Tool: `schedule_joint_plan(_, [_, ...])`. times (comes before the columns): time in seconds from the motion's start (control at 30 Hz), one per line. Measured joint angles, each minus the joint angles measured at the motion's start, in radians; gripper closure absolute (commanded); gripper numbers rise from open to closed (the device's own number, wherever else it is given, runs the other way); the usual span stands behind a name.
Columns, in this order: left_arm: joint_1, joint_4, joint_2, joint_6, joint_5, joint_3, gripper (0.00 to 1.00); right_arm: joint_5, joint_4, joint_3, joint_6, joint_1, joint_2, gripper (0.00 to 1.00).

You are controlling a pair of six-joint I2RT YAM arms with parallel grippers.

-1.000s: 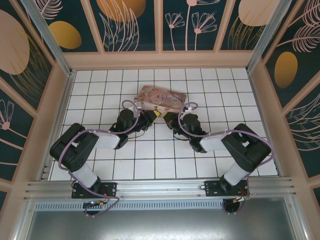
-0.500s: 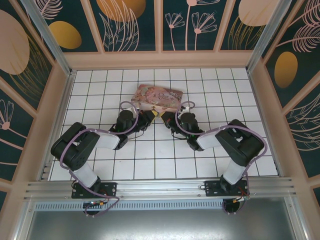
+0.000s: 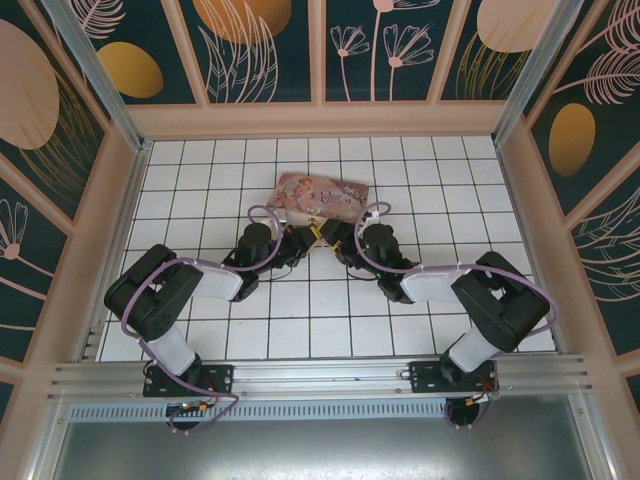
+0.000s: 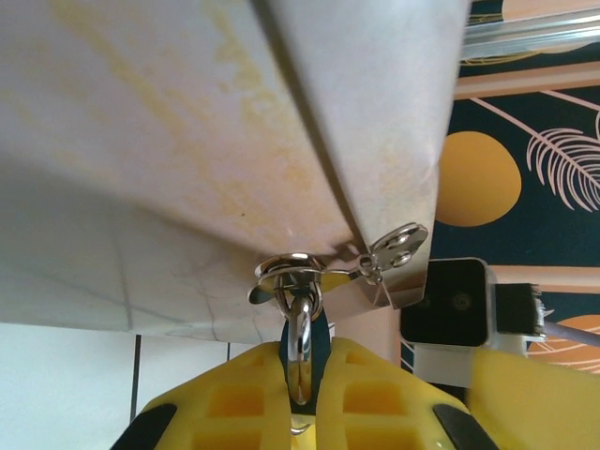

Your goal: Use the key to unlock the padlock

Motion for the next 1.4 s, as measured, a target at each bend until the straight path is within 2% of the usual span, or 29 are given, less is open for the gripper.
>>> schedule_joint_plan(0.17, [-0.013, 0.004, 0.019, 0.002, 0.023, 0.004, 1.0, -0.002, -0.076, -0.026, -0.033, 0.005, -0.079, 0.21])
schedule_joint_plan(0.4, [-0.016, -0.046, 0.041, 0.02, 0.032, 0.01, 1.0, -0.001, -0.178, -0.104, -0.068, 0.008, -0.231, 0.19])
schedule_joint_plan(0.57, [-0.016, -0.089, 0.043, 0.04, 0.029, 0.018, 1.0, 0.002, -0.282, -0.15, -0.11, 0.017, -0.346, 0.24])
schedule_joint_plan(0.7, [-0.014, -0.115, 0.043, 0.055, 0.029, 0.032, 1.0, 0.033, -0.425, -0.138, -0.199, 0.053, -0.397, 0.34])
schedule_joint_plan(0.77, [-0.014, -0.125, 0.043, 0.063, 0.029, 0.037, 1.0, 0.081, -0.523, -0.101, -0.277, 0.091, -0.402, 0.41])
schedule_joint_plan(0.97, [-0.013, -0.171, 0.043, 0.082, 0.035, 0.051, 1.0, 0.329, -0.724, 0.056, -0.486, 0.228, -0.339, 0.49])
schedule_joint_plan(1.17, [-0.013, -0.203, 0.037, 0.095, 0.043, 0.056, 1.0, 0.61, -0.799, 0.128, -0.612, 0.345, -0.179, 0.57])
schedule_joint_plan(1.4, [-0.012, -0.223, 0.026, 0.1, 0.058, 0.067, 1.0, 0.806, -0.82, 0.13, -0.674, 0.393, -0.019, 0.62])
